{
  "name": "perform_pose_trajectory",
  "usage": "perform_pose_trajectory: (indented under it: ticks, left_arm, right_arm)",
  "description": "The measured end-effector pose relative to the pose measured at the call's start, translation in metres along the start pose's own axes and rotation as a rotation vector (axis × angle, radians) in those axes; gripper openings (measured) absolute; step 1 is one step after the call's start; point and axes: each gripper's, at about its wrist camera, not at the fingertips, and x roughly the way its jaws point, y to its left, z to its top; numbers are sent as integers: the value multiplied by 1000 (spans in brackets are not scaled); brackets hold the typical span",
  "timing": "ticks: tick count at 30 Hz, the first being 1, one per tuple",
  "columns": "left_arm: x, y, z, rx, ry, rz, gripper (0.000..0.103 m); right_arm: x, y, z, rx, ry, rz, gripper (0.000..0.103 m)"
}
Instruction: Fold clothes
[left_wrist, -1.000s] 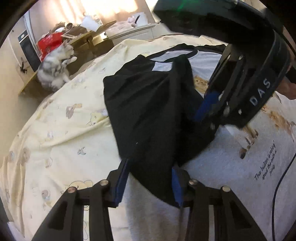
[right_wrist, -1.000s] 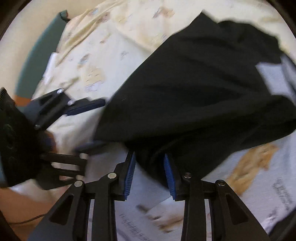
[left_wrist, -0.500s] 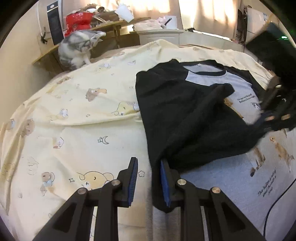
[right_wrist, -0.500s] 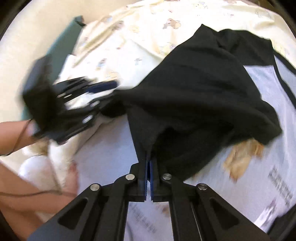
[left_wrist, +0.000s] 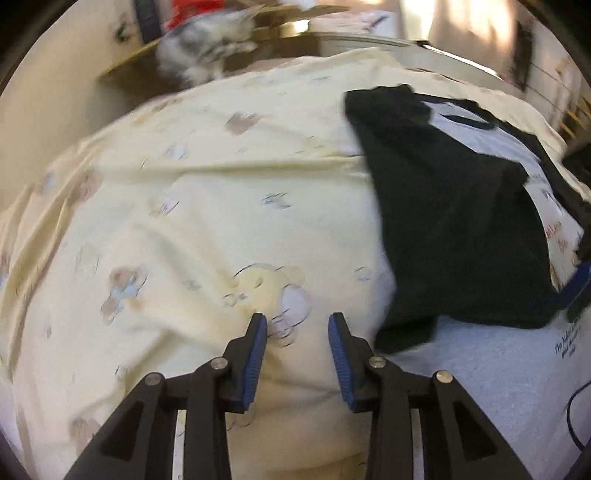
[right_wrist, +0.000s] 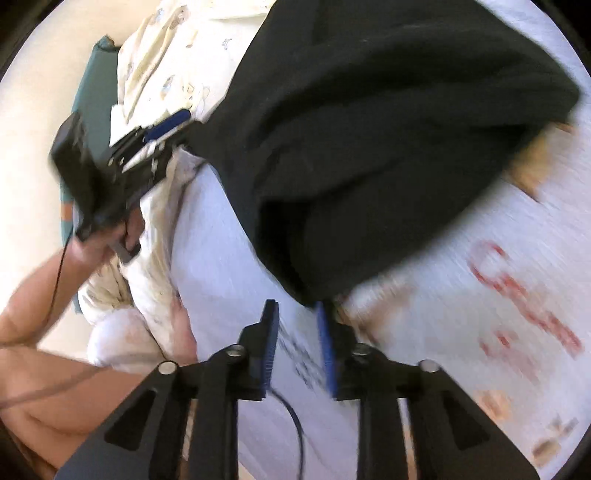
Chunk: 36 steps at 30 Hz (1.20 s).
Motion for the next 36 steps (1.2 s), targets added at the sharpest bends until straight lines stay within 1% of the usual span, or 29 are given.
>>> perform_pose_trajectory:
  ticks: [1, 3, 4, 5, 6, 7, 8, 9, 10, 11, 13, 14, 15, 16, 17, 21, 24, 25, 27, 28, 29, 30, 32, 34, 36]
  left_arm:
    - [0, 3, -1, -2, 2, 4, 36]
    - [-5, 8, 0, -21, -7, 7, 36]
    - [-9, 11, 2, -39, -19, 5, 36]
    - [-15, 15, 8, -89, -38, -9, 36]
    - [-21, 18, 15, -139, -57, -25, 36]
    - [-28, 17, 25, -176, -80, -56, 37]
    - [-31, 11, 34, -174, -93, -76, 37]
    - [-34, -3, 44, -141, -108, -98, 38]
    - [-33, -17, 53, -97, -109, -102, 40]
    - [-28, -34, 60, -34, -97, -82, 41]
    - [-11, -59, 64, 63, -49, -27, 41]
    - [-2, -63, 60, 66, -4, -51, 41]
    - [7, -67, 56, 70, 42, -73, 41]
    - [12, -71, 48, 91, 84, -76, 41]
    - [17, -75, 39, 113, 123, -78, 41]
    - [-4, -97, -3, 296, 90, -55, 41]
    - [-13, -89, -10, 240, 126, -141, 43]
    - [-17, -85, -10, 220, 134, -172, 43]
    - [-33, -78, -2, 200, 108, -244, 43]
    - [-40, -76, 3, 212, 83, -218, 44]
    - [-44, -74, 8, 221, 55, -172, 46]
    - [-44, -69, 15, 209, 47, -149, 51]
    - [-45, -61, 30, 185, 32, -103, 51]
    - [-41, -59, 44, 185, 25, -77, 51]
    - [-36, -63, 62, 243, -4, -59, 51]
  right_arm:
    - [-6, 0, -7, -16, 10, -18, 32]
    - [-22, 1, -24, -82, 0, -124, 32]
    - [-35, 4, -30, -133, -46, -179, 35]
    - [-51, 7, -32, -182, -111, -218, 34]
    - [-66, 7, -30, -196, -193, -262, 34]
    - [-81, 5, -28, -206, -274, -304, 32]
    - [-95, -6, -23, -180, -336, -326, 31]
    - [-104, -16, -13, -144, -386, -340, 31]
    - [-106, -20, 0, -122, -415, -347, 30]
    - [-103, -22, 12, -108, -433, -357, 30]
    - [-83, -16, 39, -119, -432, -385, 30]
    - [-74, -14, 50, -128, -424, -400, 30]
    - [-70, -22, 53, -128, -392, -422, 30]
    - [-66, -30, 55, -130, -360, -444, 30]
    - [-63, -34, 52, -141, -341, -469, 27]
    - [-51, -49, 37, -185, -264, -566, 27]
    - [-64, -61, 19, -167, -248, -576, 27]
    - [-72, -64, 10, -157, -262, -546, 27]
    - [-89, -70, -9, -138, -299, -487, 28]
    - [-99, -72, -19, -130, -322, -458, 30]
    - [-110, -75, -30, -117, -353, -433, 30]
    - [-120, -78, -41, -105, -383, -411, 30]
    - [-135, -84, -59, -86, -418, -405, 30]
    - [-149, -95, -75, -49, -430, -423, 30]
    - [-161, -102, -81, -8, -443, -396, 30]
